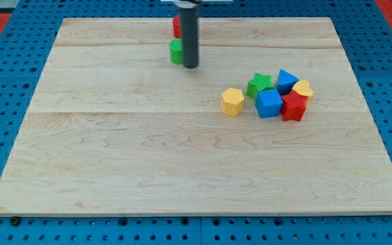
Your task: Separate the green star from the group of blocks
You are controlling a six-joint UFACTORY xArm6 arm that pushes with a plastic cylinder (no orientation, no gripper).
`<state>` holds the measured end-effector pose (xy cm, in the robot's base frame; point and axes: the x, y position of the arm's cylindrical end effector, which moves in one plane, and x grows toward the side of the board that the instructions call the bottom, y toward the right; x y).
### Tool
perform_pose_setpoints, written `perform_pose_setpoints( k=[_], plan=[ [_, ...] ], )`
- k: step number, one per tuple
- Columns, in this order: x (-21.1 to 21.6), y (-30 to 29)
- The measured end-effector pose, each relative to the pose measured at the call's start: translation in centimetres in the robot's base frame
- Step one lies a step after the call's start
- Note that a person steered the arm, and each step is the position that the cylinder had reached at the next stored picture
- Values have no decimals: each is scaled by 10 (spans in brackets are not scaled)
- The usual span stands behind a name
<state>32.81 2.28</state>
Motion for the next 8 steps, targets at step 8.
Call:
perform_pose_setpoints(
  k=[8],
  plan=[
    [34, 69]
  ],
)
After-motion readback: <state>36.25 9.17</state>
